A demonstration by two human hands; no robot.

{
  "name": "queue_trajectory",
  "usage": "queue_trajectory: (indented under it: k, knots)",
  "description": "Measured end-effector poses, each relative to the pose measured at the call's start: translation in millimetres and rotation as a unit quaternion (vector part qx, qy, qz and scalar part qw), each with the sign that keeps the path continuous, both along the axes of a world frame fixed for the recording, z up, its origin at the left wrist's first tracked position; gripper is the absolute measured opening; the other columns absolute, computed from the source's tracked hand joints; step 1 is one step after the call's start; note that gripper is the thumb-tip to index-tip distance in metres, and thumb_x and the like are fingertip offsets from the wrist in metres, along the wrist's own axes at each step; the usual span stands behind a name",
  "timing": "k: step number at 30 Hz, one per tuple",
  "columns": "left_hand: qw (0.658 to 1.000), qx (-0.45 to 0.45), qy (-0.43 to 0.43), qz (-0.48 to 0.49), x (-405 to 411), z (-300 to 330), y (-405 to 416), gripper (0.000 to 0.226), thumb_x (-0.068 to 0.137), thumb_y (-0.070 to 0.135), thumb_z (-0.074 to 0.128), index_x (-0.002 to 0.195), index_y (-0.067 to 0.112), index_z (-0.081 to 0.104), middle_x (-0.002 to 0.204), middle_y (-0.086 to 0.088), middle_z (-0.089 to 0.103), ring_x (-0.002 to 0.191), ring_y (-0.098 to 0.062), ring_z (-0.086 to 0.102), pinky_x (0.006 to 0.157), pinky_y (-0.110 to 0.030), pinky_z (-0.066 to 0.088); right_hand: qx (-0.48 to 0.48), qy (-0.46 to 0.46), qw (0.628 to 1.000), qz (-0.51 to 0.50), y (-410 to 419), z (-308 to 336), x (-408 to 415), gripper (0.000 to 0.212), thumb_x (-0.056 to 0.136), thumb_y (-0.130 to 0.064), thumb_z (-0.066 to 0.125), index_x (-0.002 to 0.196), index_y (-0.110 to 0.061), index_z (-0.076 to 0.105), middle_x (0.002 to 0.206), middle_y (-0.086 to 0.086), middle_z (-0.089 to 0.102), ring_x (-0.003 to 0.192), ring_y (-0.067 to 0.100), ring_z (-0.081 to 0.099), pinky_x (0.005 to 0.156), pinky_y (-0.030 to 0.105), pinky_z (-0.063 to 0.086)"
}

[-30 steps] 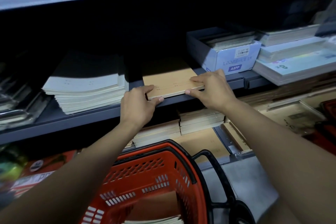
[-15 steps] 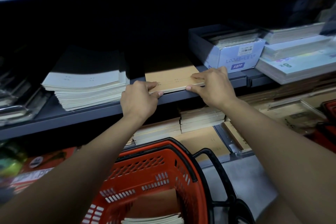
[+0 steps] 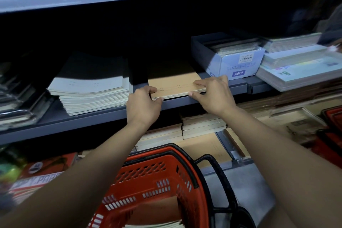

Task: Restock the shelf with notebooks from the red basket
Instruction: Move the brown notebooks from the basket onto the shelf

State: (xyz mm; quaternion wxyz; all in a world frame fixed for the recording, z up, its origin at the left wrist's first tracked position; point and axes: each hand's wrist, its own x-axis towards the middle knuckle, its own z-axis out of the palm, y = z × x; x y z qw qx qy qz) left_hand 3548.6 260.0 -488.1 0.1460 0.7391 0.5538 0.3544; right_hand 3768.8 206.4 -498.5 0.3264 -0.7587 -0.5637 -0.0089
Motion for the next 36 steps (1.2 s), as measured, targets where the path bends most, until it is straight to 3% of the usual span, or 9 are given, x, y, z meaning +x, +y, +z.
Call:
queue_trajectory:
  k: [7,13,19,23,36]
  knots:
    - [1.000,0.007,0.011,-0.010,-16,1,-12,0.029,0.092,0.026,0.071,0.120,0.021,0.069,0.108,0.004,0.076,0.102,-0.019,0.071,0.087,-0.034,0.059,-0.024,-0.022,0.999,-0.030,-17,0,-12,0.057,0.093,-0.046,0.073,0.141,-0.017,0.059,0.129,0.006,0.061,0.134,0.029,0.035,0.091,0.045,0.053]
    - [0.999,0.001,0.015,-0.042,-37,3,-30,0.030,0.090,0.021,0.069,0.119,0.024,0.068,0.105,0.011,0.075,0.102,-0.014,0.071,0.087,-0.035,0.060,-0.014,0.012,0.998,-0.053,-36,-6,-31,0.060,0.096,-0.037,0.068,0.149,-0.013,0.050,0.140,0.010,0.051,0.135,0.032,0.034,0.106,0.042,0.044]
    - [0.998,-0.011,0.024,-0.056,-61,3,-54,0.027,0.088,0.025,0.071,0.114,0.031,0.069,0.093,0.018,0.072,0.091,-0.010,0.071,0.081,-0.037,0.062,-0.031,0.032,0.997,-0.055,-60,-7,-55,0.054,0.097,-0.034,0.065,0.146,-0.018,0.050,0.137,0.009,0.049,0.132,0.028,0.035,0.103,0.043,0.043]
    - [0.998,-0.029,0.021,-0.058,-79,-2,-71,0.021,0.087,0.028,0.071,0.108,0.032,0.070,0.085,0.019,0.070,0.081,-0.005,0.069,0.080,-0.036,0.061,-0.036,0.045,0.998,-0.029,-75,-7,-66,0.051,0.097,-0.034,0.064,0.145,-0.017,0.055,0.137,0.007,0.054,0.131,0.028,0.039,0.107,0.041,0.042]
    - [0.996,-0.060,0.050,-0.047,-137,-36,-119,0.018,0.085,0.031,0.058,0.099,0.033,0.070,0.079,0.018,0.070,0.080,-0.006,0.068,0.074,-0.033,0.059,-0.137,0.001,0.987,0.079,-129,-46,-124,0.045,0.099,-0.040,0.060,0.140,-0.021,0.060,0.135,0.000,0.055,0.134,0.021,0.039,0.105,0.037,0.046]
